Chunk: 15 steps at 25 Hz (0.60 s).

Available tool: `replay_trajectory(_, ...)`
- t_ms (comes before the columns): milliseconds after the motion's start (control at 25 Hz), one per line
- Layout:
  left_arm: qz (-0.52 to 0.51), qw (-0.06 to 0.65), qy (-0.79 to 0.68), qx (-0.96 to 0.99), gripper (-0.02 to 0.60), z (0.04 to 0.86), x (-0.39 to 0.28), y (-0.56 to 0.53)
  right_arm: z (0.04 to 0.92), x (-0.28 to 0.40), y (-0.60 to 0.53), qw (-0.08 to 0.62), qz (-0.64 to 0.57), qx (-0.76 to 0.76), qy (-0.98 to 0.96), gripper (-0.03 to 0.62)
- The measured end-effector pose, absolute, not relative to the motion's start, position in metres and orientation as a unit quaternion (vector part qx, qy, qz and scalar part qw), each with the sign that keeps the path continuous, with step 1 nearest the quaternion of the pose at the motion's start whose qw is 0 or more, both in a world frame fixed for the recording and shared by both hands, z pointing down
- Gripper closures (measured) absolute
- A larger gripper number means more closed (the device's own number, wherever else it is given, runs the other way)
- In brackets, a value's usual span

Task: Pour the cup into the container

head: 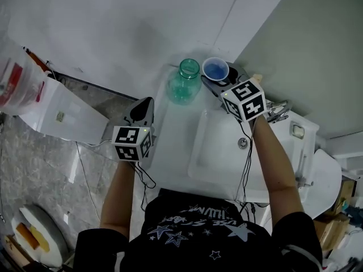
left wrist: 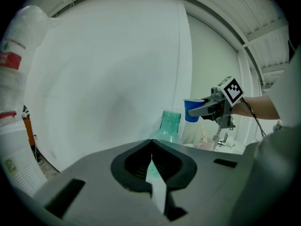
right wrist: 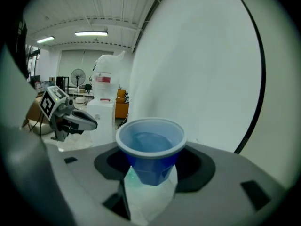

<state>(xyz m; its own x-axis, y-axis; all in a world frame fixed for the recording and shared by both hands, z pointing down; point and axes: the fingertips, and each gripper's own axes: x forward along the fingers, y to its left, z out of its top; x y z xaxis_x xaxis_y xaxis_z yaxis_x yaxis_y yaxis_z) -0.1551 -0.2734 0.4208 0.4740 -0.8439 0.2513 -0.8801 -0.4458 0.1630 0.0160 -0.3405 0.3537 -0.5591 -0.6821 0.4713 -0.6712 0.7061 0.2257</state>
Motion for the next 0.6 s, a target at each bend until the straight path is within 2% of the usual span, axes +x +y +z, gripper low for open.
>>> replay_trajectory(600, 0.066, 0.141, -0.497, 0.853, 0.571, 0.425, -0.153, -0.276, 0.36, 0.017, -0.359, 0.362, -0.096, 0.393, -0.84, 0.338)
